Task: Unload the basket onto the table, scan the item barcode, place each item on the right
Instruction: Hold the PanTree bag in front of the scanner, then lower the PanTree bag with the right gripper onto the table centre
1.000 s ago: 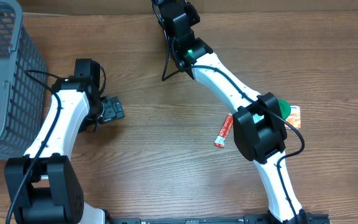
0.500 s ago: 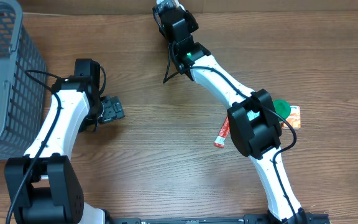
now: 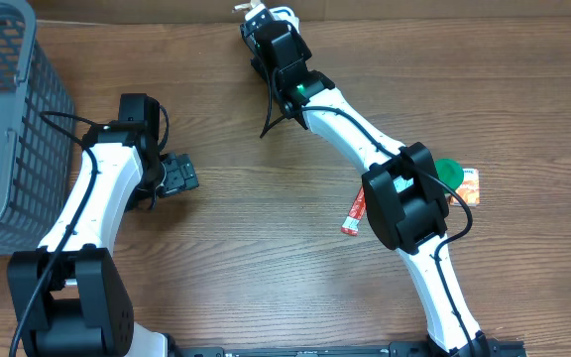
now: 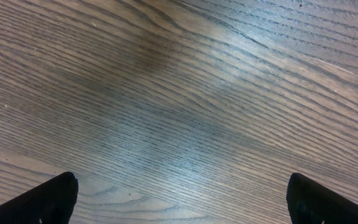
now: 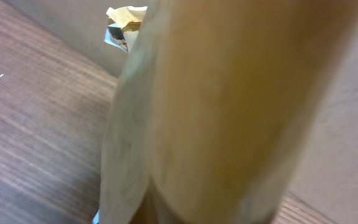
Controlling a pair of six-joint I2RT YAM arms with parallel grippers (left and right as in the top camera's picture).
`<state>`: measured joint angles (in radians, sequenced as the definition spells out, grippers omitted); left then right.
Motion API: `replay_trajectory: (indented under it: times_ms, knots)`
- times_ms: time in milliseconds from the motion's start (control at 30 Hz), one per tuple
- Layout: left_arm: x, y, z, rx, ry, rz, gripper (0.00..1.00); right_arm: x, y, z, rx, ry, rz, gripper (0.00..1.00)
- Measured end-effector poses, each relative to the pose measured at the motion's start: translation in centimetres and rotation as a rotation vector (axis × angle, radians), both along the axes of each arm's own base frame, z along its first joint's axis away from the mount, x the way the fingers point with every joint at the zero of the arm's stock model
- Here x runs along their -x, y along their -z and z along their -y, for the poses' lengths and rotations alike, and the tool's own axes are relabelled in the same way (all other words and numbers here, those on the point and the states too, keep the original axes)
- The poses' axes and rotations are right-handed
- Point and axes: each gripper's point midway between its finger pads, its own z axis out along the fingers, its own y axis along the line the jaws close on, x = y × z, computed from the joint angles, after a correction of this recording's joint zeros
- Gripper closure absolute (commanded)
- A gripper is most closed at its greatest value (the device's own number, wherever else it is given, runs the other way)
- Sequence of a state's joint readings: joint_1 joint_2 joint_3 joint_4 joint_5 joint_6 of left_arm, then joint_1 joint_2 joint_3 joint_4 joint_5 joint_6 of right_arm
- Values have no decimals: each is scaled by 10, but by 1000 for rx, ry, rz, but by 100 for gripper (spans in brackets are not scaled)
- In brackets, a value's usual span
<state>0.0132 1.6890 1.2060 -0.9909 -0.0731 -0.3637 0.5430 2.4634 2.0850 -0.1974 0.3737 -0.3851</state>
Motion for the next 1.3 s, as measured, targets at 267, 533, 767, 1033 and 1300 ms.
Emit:
replay_trajectory:
  times_ms: [267,533,767,1033,1300]
  knots:
    - [0,0,0,0,0,0,0,1,1,-4,-17,-21,-11,96]
    - [0,0,0,0,0,0,0,-3,-20,8,-52,13,12,96]
    - [0,0,0,0,0,0,0,7,-104,51,-185,119,42,96]
    - [0,0,0,0,0,1,0,69,-169,103,-226,219,-78,96]
    - [0,0,0,0,0,0,0,188,-88,122,-94,215,-675,96]
